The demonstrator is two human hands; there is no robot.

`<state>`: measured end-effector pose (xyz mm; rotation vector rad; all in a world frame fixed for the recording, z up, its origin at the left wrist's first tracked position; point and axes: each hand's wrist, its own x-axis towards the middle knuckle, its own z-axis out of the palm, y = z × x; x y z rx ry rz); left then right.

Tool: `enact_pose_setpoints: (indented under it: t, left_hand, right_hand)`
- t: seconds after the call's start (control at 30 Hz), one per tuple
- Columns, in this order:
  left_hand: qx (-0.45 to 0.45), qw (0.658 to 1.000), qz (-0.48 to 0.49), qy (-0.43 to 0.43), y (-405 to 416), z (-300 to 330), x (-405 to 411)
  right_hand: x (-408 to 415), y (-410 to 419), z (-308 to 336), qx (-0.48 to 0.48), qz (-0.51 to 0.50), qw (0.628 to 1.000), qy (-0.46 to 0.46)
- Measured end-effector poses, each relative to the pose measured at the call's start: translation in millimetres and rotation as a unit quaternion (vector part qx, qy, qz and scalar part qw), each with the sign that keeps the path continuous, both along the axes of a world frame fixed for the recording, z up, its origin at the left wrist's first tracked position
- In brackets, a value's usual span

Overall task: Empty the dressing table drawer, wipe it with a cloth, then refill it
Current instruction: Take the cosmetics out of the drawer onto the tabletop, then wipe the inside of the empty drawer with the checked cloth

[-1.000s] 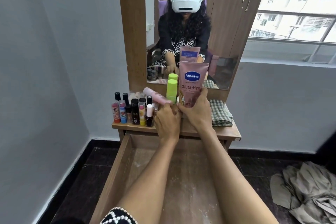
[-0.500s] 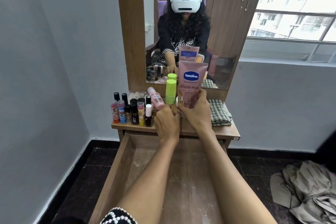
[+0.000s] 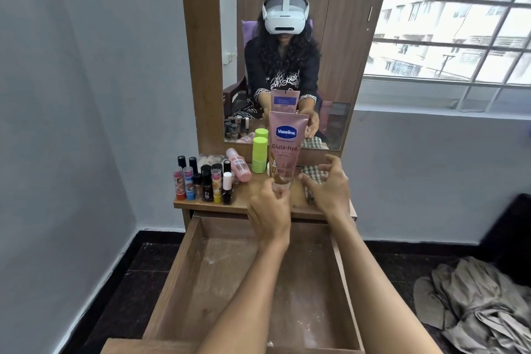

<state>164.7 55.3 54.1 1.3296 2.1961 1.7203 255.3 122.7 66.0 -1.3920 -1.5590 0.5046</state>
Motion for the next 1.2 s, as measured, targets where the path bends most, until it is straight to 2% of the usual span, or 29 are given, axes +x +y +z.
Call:
enact_pose_setpoints:
  t: [0.27, 0.37, 0.47, 0.53, 0.67, 0.83, 1.2]
  left_hand:
    - [-0.042, 0.997, -0.042, 0.044, 1, 4, 43]
    - [-0.052, 0.990, -0.100, 0.082, 13, 5, 47]
    - [-0.133, 0.964, -0.196, 0.117, 30, 1, 47]
    - [-0.184, 0.946, -0.223, 0.144, 41, -1, 46]
    - [-0.228, 0.923, -0.244, 0.192, 55, -3, 45]
    - [-0.269, 0.905, -0.264, 0.195, 62, -8, 43]
    - [-0.266, 0.893, -0.249, 0.265, 60, -17, 44]
  right_hand:
    - [40, -1, -2, -0.042, -0.018, 0.998, -0.032]
    - [52, 2, -2, -0.059, -0.026, 0.997, -0.036]
    - [57, 9, -3, -0.087, -0.021, 0.995, -0.053]
    - [58, 14, -5, -0.119, -0.013, 0.990, -0.071]
    - [53, 22, -4, -0.161, -0.007, 0.981, -0.106]
    - [48, 28, -3, -0.208, -0.001, 0.970, -0.128]
    - [49, 23, -1, -0.220, 0.035, 0.970, -0.095]
